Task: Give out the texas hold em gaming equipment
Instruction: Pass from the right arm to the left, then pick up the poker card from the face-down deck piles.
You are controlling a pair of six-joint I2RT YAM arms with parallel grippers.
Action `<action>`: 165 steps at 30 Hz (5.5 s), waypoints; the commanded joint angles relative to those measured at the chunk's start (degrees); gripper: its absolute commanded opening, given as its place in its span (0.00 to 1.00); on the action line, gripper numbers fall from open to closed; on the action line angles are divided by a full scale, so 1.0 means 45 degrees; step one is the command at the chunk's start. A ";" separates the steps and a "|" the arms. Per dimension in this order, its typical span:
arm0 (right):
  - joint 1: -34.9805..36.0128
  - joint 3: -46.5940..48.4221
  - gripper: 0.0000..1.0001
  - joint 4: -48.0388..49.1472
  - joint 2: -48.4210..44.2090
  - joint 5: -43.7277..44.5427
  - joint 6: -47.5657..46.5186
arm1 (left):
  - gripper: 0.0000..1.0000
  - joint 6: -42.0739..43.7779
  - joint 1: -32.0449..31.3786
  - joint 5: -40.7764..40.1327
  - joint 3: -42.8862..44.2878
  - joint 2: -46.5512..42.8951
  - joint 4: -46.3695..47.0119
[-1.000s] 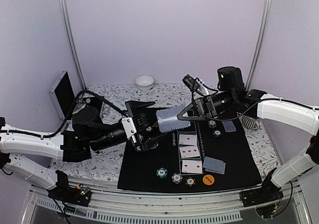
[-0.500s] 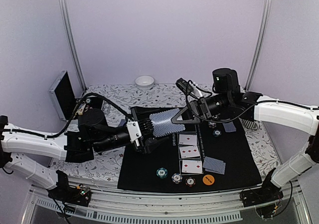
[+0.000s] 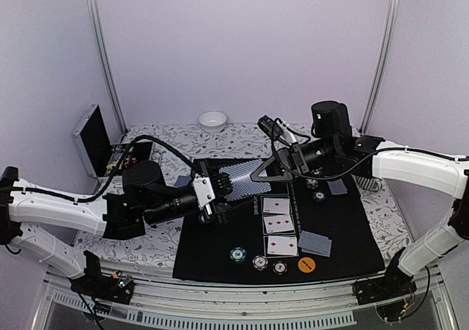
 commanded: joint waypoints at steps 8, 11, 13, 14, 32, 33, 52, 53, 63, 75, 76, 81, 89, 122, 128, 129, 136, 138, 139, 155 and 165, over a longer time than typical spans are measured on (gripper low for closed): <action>0.0097 0.0176 0.02 0.0244 -0.0064 0.0123 0.0008 | 0.75 -0.0262 -0.0075 0.0200 0.0419 0.0031 0.0561; 0.0097 0.0195 0.02 0.0239 -0.0119 0.0105 0.0008 | 0.72 -0.0302 -0.0082 0.0169 0.0430 -0.0059 0.0408; 0.0095 0.0156 0.02 0.0237 -0.0155 0.0106 0.0015 | 0.69 -0.0264 -0.0069 0.0104 0.0394 -0.0153 0.0333; 0.0102 0.0141 0.03 0.0253 -0.0157 0.0094 0.0009 | 0.69 -0.0278 -0.0071 0.0051 0.0382 -0.0181 0.0346; 0.0094 0.0193 0.47 -0.0274 -0.0306 0.1168 -0.0237 | 0.62 -0.0634 -0.0074 0.0098 0.0445 -0.0184 0.0623; 0.0109 0.0217 0.49 -0.0367 -0.0274 0.1222 -0.0281 | 0.62 -0.0649 -0.0052 0.0111 0.0464 -0.0194 0.0614; 0.0107 0.1847 0.58 -0.4111 -0.0491 0.3778 -0.2699 | 0.61 -0.0673 -0.0077 -0.0045 0.0489 -0.0363 0.0416; 0.0105 0.1915 0.58 -0.4250 -0.0526 0.3895 -0.2855 | 0.61 -0.0688 -0.0077 -0.0078 0.0491 -0.0361 0.0407; 0.0107 0.2286 0.39 -0.4996 -0.0713 0.4405 -0.3338 | 0.61 -0.0678 -0.0070 -0.0293 0.0352 -0.0405 0.0444; 0.0080 0.2765 0.33 -0.5757 -0.0855 0.4893 -0.3910 | 0.61 -0.0790 -0.0066 -0.0408 0.0079 -0.0506 0.0782; 0.0076 0.2814 0.33 -0.5791 -0.0856 0.4923 -0.3917 | 0.61 -0.0771 -0.0071 -0.0435 0.0079 -0.0515 0.0768; 0.0086 0.3169 0.34 -0.6259 -0.0855 0.5106 -0.4068 | 0.61 -0.0664 -0.0081 -0.0487 0.0044 -0.0479 0.0756; 0.0097 0.3072 0.70 -0.6325 -0.0693 0.5245 -0.4177 | 0.61 -0.0687 -0.0082 -0.0580 0.0059 -0.0419 0.0774; -0.0216 0.3223 0.37 -0.6712 -0.1131 0.4456 -0.4602 | 0.60 -0.0614 -0.0072 -0.0971 -0.0057 -0.0381 0.0774; -0.0217 0.3047 0.26 -0.6311 -0.1003 0.3736 -0.4376 | 0.60 -0.0614 -0.0080 -0.0923 -0.0056 -0.0360 0.0847; -0.0213 0.2936 0.28 -0.6099 -0.1003 0.3602 -0.4261 | 0.60 -0.0631 -0.0082 -0.0913 -0.0058 -0.0348 0.0859; -0.0196 0.2661 0.31 -0.5581 -0.0718 0.3153 -0.3927 | 0.60 -0.0629 -0.0082 -0.0835 -0.0001 -0.0304 0.0890; -0.0198 0.2646 0.32 -0.5573 -0.0657 0.3424 -0.3903 | 0.60 -0.0634 -0.0082 -0.0806 0.0000 -0.0321 0.0894; -0.0184 0.2638 0.33 -0.5583 -0.0660 0.3577 -0.3916 | 0.60 -0.0632 -0.0077 -0.0815 0.0000 -0.0341 0.0889; -0.0198 0.2623 0.22 -0.5430 -0.0208 0.3107 -0.3845 | 0.60 -0.0616 -0.0077 -0.0778 0.0020 -0.0283 0.0976; -0.0487 0.2580 0.02 -0.5721 -0.0997 0.3739 -0.3833 | 0.60 -0.0701 -0.0081 -0.0939 -0.0410 -0.0667 0.1021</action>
